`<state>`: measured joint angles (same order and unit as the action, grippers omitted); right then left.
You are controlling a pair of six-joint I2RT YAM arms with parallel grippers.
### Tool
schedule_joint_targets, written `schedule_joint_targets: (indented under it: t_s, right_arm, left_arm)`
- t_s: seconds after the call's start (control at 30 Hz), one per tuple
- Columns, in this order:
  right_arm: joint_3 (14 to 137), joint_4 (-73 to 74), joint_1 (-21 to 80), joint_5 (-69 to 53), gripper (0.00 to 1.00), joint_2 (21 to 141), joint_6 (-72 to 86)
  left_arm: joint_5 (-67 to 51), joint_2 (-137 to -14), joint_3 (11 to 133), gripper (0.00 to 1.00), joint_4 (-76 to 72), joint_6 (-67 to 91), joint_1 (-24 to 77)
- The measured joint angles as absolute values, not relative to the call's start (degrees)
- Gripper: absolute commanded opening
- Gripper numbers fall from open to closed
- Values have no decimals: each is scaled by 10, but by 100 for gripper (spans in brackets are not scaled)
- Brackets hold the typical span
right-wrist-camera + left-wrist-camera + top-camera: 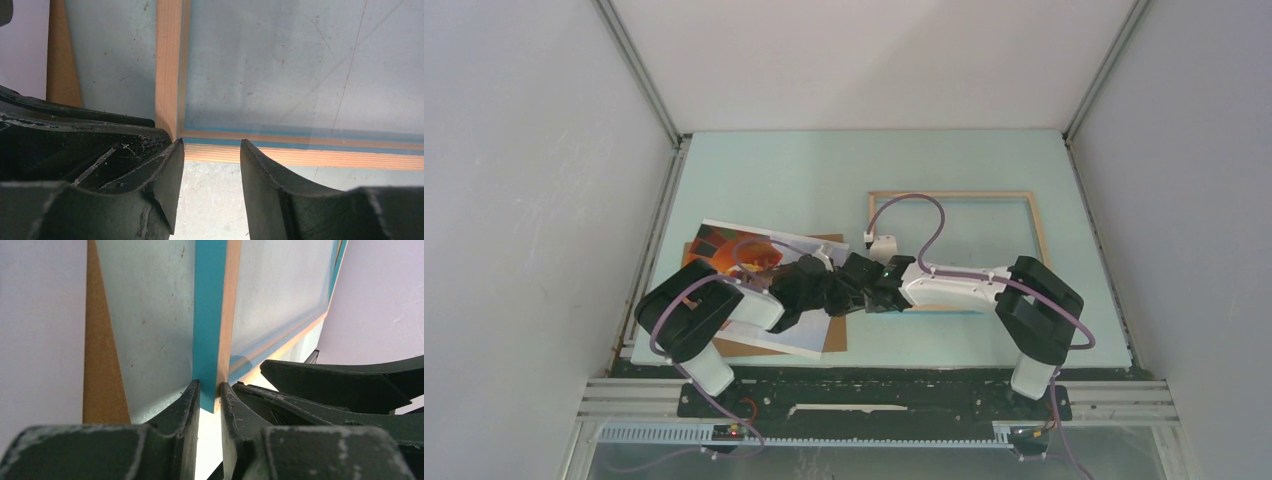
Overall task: Put the photo into the frame
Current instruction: Adjust the photo frame item on the photo frame.
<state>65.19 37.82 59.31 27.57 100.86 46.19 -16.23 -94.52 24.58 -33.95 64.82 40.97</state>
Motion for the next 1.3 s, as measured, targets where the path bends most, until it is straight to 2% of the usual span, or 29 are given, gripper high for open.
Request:
schedule_joint_targets:
  t_s: [0.53,1.3]
  right_arm:
    - [648,368,570,253,52,1004,462]
    - [638,269,560,267,52,997,302]
  left_arm:
    - [-161,-957,241,20,-371,662,407]
    - [-154,-955,241,19,-374,660,407]
